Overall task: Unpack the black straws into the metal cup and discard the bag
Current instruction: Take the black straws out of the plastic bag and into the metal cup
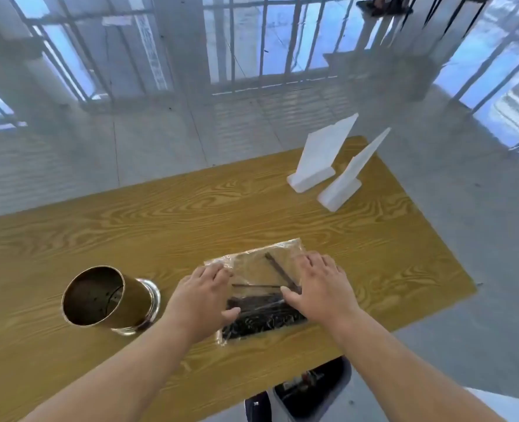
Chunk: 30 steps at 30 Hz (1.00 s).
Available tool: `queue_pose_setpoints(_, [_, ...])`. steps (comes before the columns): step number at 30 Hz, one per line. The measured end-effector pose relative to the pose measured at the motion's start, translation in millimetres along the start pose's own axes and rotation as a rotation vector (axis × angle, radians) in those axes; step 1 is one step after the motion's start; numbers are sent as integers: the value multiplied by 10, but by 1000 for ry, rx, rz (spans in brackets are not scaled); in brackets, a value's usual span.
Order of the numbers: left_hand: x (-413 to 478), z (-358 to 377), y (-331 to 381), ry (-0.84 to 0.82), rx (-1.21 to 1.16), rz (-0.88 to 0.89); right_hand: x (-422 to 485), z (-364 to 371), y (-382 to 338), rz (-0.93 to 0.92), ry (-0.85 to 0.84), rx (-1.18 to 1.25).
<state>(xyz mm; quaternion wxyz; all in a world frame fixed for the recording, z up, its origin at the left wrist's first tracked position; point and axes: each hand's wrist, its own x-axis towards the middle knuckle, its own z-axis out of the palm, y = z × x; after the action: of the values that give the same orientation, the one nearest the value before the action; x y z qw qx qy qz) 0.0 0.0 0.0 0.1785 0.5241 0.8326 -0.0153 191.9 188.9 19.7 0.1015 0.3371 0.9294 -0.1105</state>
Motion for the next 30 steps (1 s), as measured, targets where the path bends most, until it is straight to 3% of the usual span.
queue_pose_setpoints(3, [1, 181, 26, -85, -2, -38, 1, 215, 83, 103, -78, 82])
queue_pose_setpoints(10, [-27, 434, 113, -171, -279, -443, -1, 527, 143, 481, -146, 428])
queue_pose_setpoints(16, [35, 520, 184, -198, -535, -542, 103, 604, 119, 672, -226, 736])
queue_pose_setpoints(24, [17, 383, 172, -233, -511, -403, 186, 571, 189, 549, -318, 1000])
queue_pose_setpoints(30, [-50, 15, 155, -99, -464, -361, 219, 354, 85, 435, -256, 1182])
